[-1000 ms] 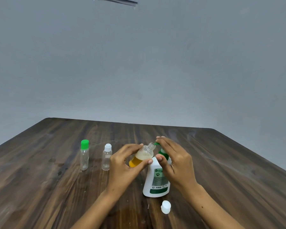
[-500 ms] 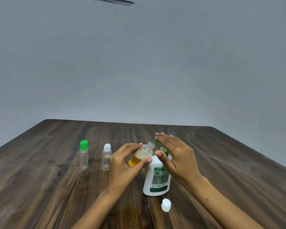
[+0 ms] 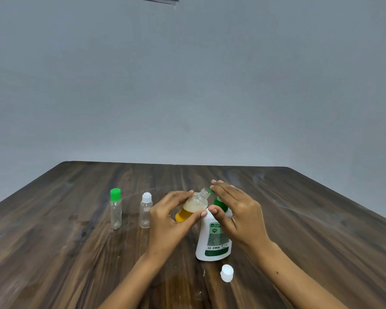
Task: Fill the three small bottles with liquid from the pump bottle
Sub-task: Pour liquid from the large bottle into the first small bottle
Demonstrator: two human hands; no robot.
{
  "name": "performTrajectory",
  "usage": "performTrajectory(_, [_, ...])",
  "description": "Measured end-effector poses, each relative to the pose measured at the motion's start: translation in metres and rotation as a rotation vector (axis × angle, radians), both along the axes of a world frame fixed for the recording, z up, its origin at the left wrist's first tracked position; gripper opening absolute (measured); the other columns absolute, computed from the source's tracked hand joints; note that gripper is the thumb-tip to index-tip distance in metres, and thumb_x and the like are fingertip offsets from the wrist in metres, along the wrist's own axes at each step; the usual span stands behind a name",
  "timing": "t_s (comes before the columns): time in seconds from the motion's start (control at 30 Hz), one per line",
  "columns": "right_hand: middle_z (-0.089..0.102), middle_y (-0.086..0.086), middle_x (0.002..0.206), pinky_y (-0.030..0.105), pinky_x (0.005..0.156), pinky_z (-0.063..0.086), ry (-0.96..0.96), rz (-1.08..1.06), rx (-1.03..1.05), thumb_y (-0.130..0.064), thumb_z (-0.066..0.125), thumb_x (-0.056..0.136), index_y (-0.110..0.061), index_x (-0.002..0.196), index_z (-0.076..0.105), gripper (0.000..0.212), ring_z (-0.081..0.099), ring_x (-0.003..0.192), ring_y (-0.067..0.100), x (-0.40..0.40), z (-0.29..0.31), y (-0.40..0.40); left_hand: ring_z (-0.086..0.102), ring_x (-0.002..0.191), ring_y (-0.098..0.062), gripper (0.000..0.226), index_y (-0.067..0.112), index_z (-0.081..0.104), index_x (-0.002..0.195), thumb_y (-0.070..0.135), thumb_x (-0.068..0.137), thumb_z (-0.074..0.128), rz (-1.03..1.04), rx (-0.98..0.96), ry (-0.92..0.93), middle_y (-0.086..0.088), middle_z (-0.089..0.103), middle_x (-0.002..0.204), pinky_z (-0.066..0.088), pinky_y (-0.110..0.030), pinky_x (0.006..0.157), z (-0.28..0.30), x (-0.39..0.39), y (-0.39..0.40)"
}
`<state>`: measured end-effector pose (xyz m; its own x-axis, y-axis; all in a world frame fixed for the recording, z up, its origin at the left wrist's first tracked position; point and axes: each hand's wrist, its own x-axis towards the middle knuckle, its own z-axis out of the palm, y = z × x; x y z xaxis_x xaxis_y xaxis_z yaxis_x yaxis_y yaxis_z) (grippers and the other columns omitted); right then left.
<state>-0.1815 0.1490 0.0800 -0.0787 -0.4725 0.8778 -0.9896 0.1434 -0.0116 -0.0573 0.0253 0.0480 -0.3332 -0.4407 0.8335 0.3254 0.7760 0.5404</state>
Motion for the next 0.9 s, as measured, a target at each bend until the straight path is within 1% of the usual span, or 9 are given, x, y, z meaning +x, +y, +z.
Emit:
performTrajectory(0.07, [0.067, 0.004, 0.116, 0.031, 0.092, 0.045, -0.003, 0.008, 0.009, -0.065, 0.025, 0.095, -0.008, 0.111, 0.07, 0.074, 0.063, 0.108, 0.019, 0.0, 0.003, 0.001, 0.065, 0.1, 0.001, 0.045, 0.018, 0.071, 0.108, 0.037, 0.069, 0.081, 0.002, 0.002, -0.003, 0.009, 0.07, 0.104, 0.051, -0.009, 0.08, 0.0, 0.0, 0.0])
performTrajectory(0.17, [0.069, 0.004, 0.114, 0.029, 0.093, 0.042, 0.014, 0.012, 0.026, -0.064, 0.023, 0.095, -0.009, 0.109, 0.071, 0.074, 0.064, 0.107, 0.019, -0.001, 0.015, 0.001, 0.066, 0.099, -0.001, 0.046, 0.014, 0.074, 0.107, 0.034, 0.067, 0.085, 0.021, 0.011, -0.013, 0.008, 0.071, 0.103, 0.051, -0.01, 0.08, -0.001, 0.0, -0.001])
performTrajectory(0.3, [0.07, 0.003, 0.111, 0.029, 0.085, 0.051, -0.033, 0.017, -0.006, -0.064, 0.026, 0.095, -0.009, 0.107, 0.071, 0.072, 0.065, 0.104, 0.018, 0.002, 0.007, -0.001, 0.066, 0.099, 0.0, 0.046, 0.014, 0.074, 0.107, 0.035, 0.067, 0.084, 0.016, 0.013, -0.013, 0.009, 0.07, 0.103, 0.05, -0.008, 0.08, 0.0, 0.0, 0.0])
performTrajectory(0.37, [0.069, 0.002, 0.113, 0.028, 0.083, 0.052, -0.051, 0.017, -0.017, -0.065, 0.027, 0.095, -0.009, 0.108, 0.071, 0.071, 0.065, 0.105, 0.017, 0.003, 0.0, -0.001, 0.065, 0.1, 0.001, 0.046, 0.015, 0.073, 0.108, 0.035, 0.068, 0.083, 0.009, 0.018, -0.011, 0.01, 0.07, 0.103, 0.05, -0.008, 0.08, 0.001, 0.001, 0.001])
performTrajectory(0.5, [0.068, 0.003, 0.115, 0.028, 0.088, 0.046, -0.023, 0.008, 0.003, -0.066, 0.024, 0.095, -0.01, 0.11, 0.07, 0.074, 0.063, 0.108, 0.018, 0.002, 0.01, 0.001, 0.065, 0.098, 0.0, 0.045, 0.013, 0.074, 0.106, 0.03, 0.066, 0.086, 0.012, 0.027, 0.002, 0.01, 0.07, 0.101, 0.049, -0.006, 0.079, 0.0, 0.0, 0.002])
performTrajectory(0.57, [0.068, 0.002, 0.114, 0.027, 0.088, 0.045, -0.025, 0.005, 0.002, -0.066, 0.022, 0.095, -0.01, 0.109, 0.071, 0.075, 0.063, 0.108, 0.017, 0.003, 0.013, 0.001, 0.065, 0.098, 0.0, 0.045, 0.013, 0.074, 0.106, 0.029, 0.066, 0.086, 0.018, 0.017, -0.003, 0.01, 0.07, 0.101, 0.048, -0.006, 0.079, 0.0, 0.0, 0.001])
performTrajectory(0.77, [0.07, 0.002, 0.11, 0.023, 0.085, 0.047, -0.049, -0.013, -0.04, -0.065, 0.025, 0.095, -0.009, 0.107, 0.071, 0.073, 0.065, 0.103, 0.016, 0.006, -0.001, -0.004, 0.065, 0.099, -0.001, 0.047, 0.014, 0.074, 0.108, 0.038, 0.068, 0.081, -0.003, 0.032, -0.008, 0.009, 0.07, 0.102, 0.049, -0.007, 0.079, 0.001, 0.0, 0.001])
performTrajectory(0.9, [0.071, 0.002, 0.107, 0.024, 0.084, 0.046, 0.004, 0.002, -0.025, -0.065, 0.023, 0.096, -0.01, 0.105, 0.071, 0.074, 0.066, 0.1, 0.017, 0.002, 0.013, 0.0, 0.064, 0.101, 0.002, 0.046, 0.018, 0.072, 0.107, 0.034, 0.066, 0.083, 0.011, 0.029, -0.006, 0.013, 0.068, 0.102, 0.05, -0.006, 0.078, 0.0, 0.0, 0.002])
